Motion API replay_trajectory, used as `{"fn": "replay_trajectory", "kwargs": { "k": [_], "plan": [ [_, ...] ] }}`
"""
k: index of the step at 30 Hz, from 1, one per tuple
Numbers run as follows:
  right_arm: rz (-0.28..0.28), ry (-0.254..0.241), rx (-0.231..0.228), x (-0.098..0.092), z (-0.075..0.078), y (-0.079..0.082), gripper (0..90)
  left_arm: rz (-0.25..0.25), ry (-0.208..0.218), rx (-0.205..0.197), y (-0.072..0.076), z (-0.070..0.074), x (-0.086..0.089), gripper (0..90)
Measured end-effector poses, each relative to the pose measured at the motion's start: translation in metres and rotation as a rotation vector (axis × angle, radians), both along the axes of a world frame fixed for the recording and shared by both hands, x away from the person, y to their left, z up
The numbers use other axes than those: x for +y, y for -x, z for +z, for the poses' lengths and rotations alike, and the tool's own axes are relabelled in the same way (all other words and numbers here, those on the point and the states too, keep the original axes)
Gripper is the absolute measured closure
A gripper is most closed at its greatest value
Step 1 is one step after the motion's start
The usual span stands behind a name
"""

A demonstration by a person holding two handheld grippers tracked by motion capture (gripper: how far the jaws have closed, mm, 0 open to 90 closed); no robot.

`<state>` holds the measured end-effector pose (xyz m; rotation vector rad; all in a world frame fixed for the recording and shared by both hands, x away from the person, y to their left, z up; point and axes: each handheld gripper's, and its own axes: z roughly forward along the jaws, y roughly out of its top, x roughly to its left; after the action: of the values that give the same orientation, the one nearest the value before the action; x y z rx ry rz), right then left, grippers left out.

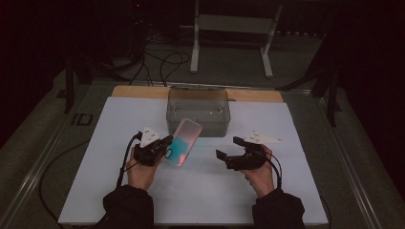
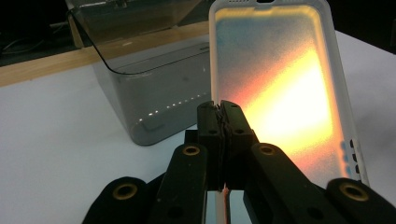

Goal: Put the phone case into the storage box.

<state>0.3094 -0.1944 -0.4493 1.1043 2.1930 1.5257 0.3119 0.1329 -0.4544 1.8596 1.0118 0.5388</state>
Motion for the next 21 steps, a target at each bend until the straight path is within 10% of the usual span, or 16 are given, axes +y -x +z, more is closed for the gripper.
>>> {"fn": "replay_trajectory", "kwargs": {
  "k": [21],
  "plan": [
    [0.048, -0.019, -0.025, 0.036, 0.016, -0.007, 8.6, 0.014, 0.014, -0.025, 0.003, 0.005, 0.001, 89.1]
  ]
}}
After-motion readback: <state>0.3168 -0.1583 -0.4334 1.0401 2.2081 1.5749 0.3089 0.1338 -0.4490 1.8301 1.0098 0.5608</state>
